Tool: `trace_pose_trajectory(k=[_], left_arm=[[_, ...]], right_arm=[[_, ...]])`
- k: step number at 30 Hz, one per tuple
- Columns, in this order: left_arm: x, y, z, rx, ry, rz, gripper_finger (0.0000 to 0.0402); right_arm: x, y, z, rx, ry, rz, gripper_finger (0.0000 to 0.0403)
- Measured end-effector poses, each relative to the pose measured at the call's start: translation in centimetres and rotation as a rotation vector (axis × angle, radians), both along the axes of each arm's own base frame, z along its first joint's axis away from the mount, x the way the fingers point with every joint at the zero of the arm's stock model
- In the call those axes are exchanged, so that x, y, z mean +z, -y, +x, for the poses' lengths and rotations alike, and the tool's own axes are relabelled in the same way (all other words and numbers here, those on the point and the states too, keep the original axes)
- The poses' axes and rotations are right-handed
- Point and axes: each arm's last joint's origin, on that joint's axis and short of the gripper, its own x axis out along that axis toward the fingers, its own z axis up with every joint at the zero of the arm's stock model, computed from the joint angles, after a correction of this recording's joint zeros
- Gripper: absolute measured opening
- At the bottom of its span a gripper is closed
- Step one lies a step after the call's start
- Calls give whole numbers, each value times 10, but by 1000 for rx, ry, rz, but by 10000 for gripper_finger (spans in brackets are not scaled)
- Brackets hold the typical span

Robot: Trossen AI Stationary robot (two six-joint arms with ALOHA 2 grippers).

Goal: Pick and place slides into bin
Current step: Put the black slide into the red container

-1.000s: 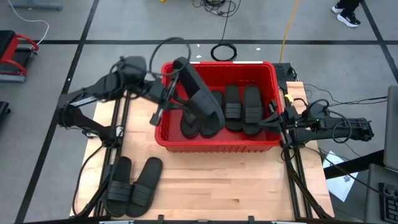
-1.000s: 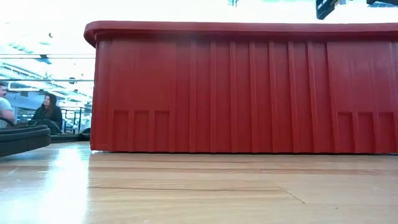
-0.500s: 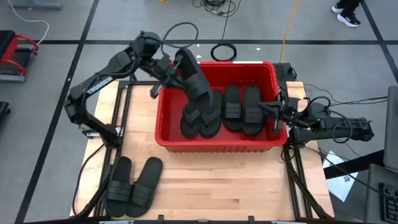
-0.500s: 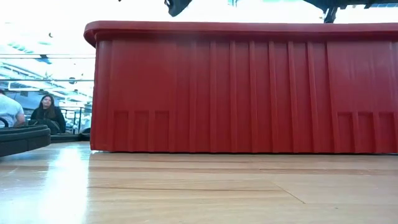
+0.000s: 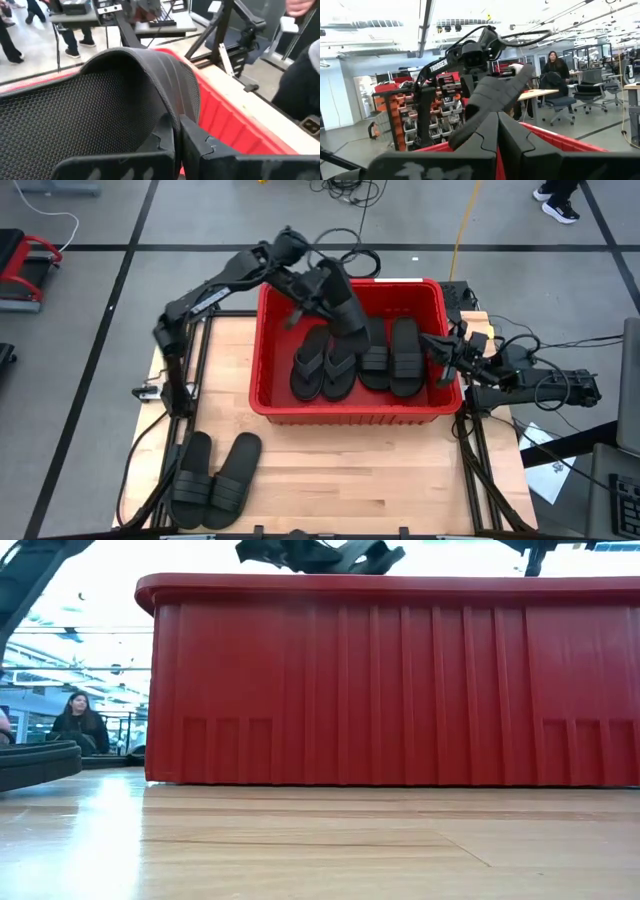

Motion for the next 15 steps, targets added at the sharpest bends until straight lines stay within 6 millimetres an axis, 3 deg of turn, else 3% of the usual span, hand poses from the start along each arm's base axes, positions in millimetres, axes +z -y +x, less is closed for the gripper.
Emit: trace_pose_trajectory(k=[6,15], left_arm=[[-6,-7,30,-22,16,-7,0],[-52,10,69,-78,-125,-59,0]], right_arm=[[0,0,0,-13,-21,-40,0],[-2,0,1,-19,-51,-62,0]])
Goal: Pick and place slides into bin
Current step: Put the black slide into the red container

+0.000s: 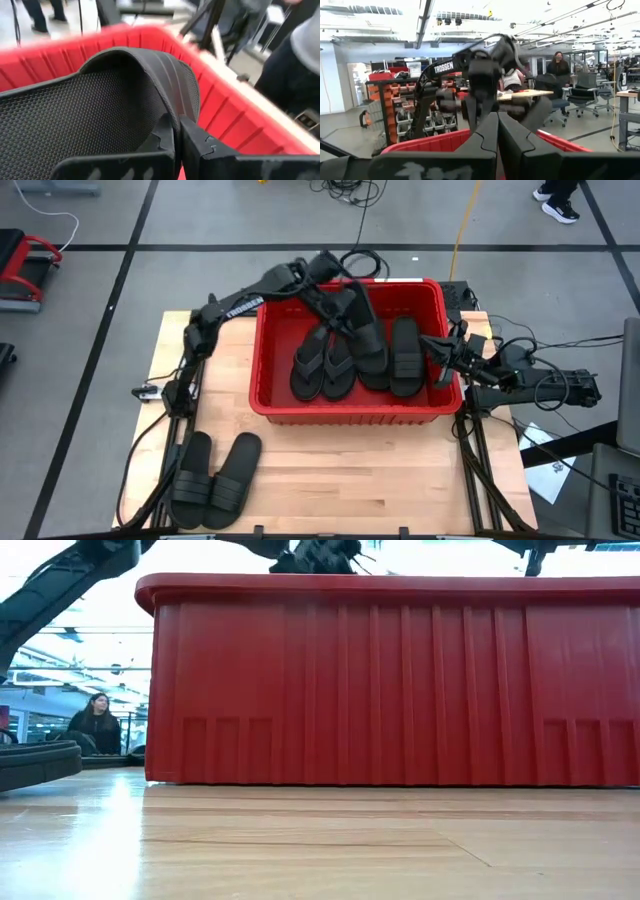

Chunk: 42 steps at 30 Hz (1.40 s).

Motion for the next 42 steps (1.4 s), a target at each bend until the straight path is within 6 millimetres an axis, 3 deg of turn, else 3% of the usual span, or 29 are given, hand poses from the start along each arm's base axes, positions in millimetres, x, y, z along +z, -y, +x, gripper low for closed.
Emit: trace_pose_trajectory(k=[5,10,20,30,42], left_arm=[[-27,1,14,23,-84,65,0],[-43,0,14,23,-162,198,0],[-59,4,21,-44,-183,431,0],[-69,17,39,-115,-80,381,0],[-97,7,56,-90,-67,441,0]], right_arm=[[0,0,0,2,-3,0,0],[-1,0,0,6,-6,5,0],[-2,0,1,5,-17,8,0],[-2,0,1,8,-12,27,0],[-2,0,1,13,-4,46,0]])
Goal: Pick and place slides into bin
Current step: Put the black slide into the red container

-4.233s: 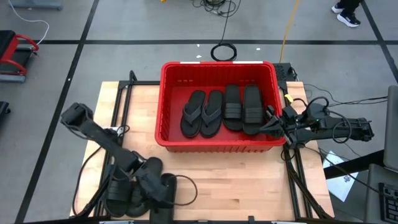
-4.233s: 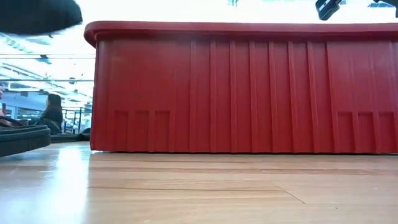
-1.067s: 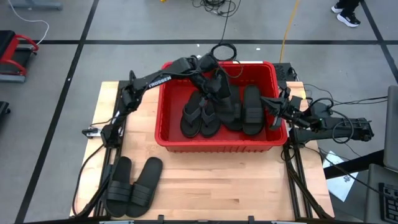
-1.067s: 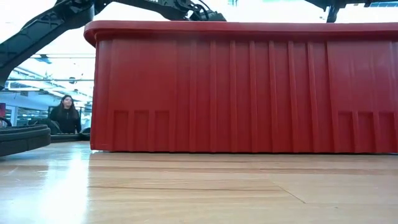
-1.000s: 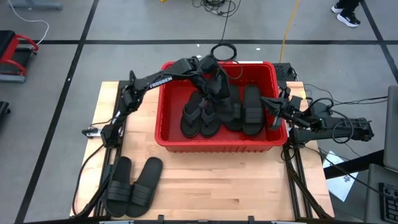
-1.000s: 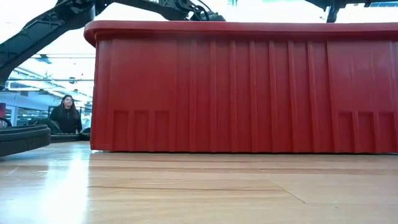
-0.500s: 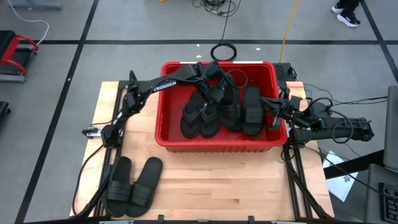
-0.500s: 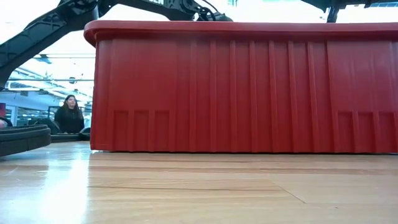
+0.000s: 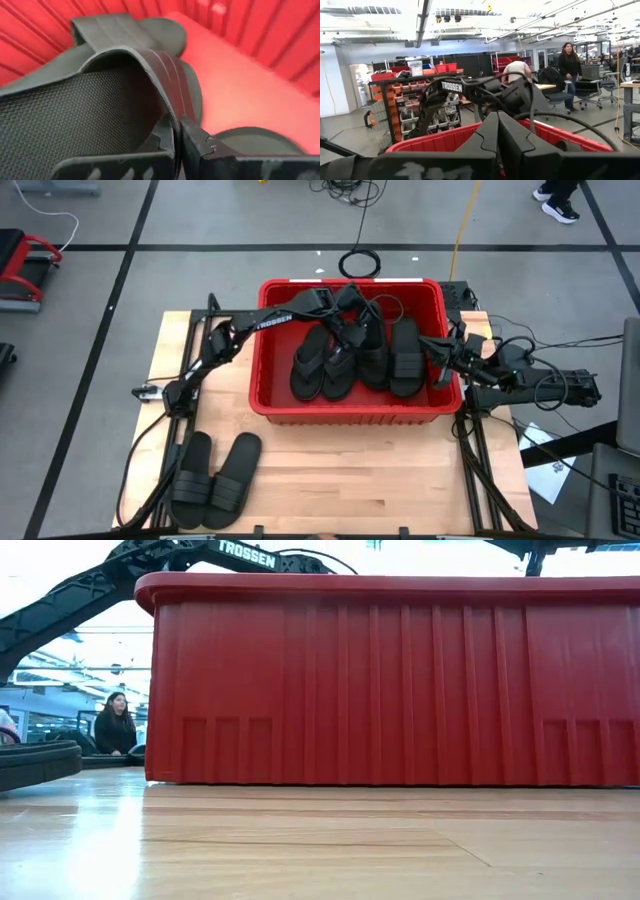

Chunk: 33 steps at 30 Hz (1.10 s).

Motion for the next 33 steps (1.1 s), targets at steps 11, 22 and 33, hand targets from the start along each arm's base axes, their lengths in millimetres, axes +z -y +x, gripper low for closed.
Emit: trace_pose_trajectory(k=[11,22,33], left_arm=[[-17,-2,4,-27,-18,-115,1],[-24,-9,7,-35,10,-247,1],[-38,-12,15,25,-2,-247,1]], right_arm=[[0,0,0,0,0,1,0],[0,0,0,8,7,15,0],[0,0,0,15,23,40,0]])
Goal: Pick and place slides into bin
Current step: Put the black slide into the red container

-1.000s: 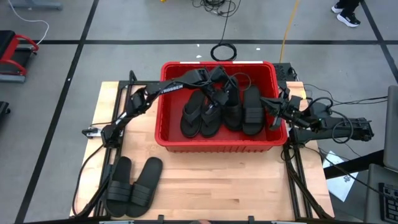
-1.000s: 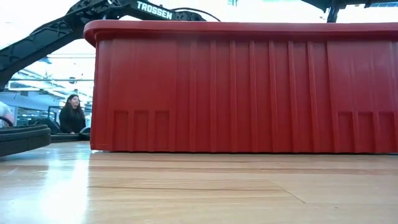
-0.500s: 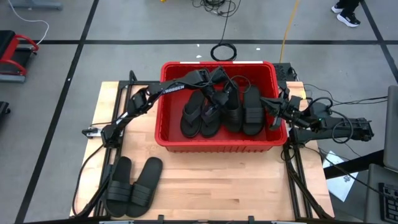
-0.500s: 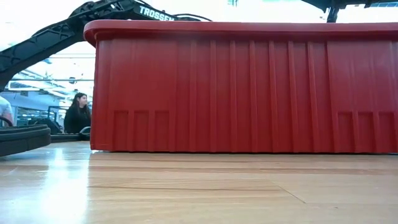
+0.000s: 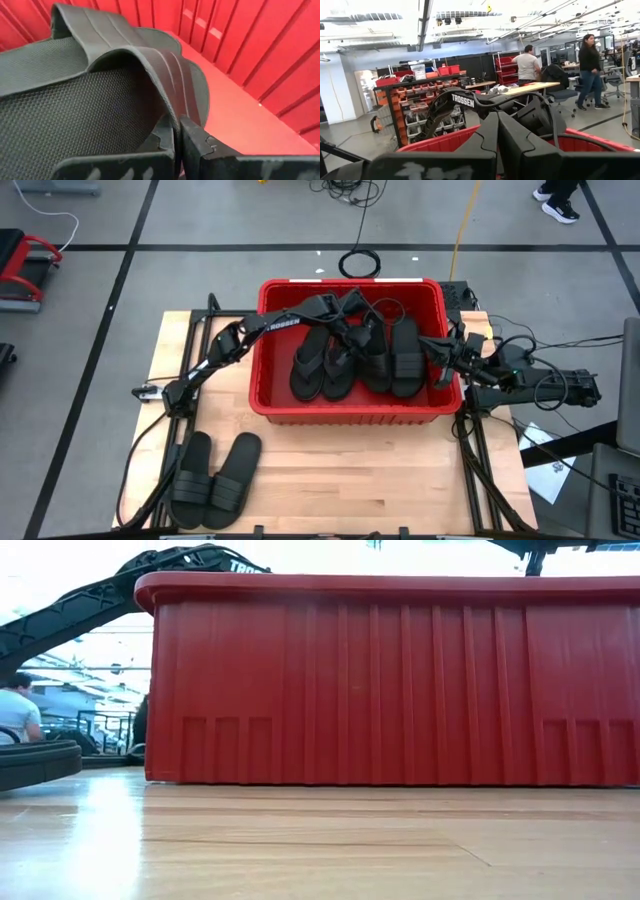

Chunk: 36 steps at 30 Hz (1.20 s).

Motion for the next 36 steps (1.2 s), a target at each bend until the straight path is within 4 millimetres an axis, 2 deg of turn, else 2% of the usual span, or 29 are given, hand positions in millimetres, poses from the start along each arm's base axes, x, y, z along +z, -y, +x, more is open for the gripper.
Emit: trace_pose_trajectory(k=[8,16,26,32,36], left_arm=[[-1,-1,-2,63,-72,-81,1],[-1,2,-5,19,-80,-146,1],[-7,2,-6,20,-108,-64,1],[-16,-1,-5,53,-154,-176,1],[-19,-1,-4,74,-173,-190,1]], right_arm=[[1,0,0,2,9,7,0],[1,0,0,2,10,7,0],[3,0,-1,2,39,7,0],[4,0,-1,2,47,7,0],[4,0,-1,3,47,6,0]])
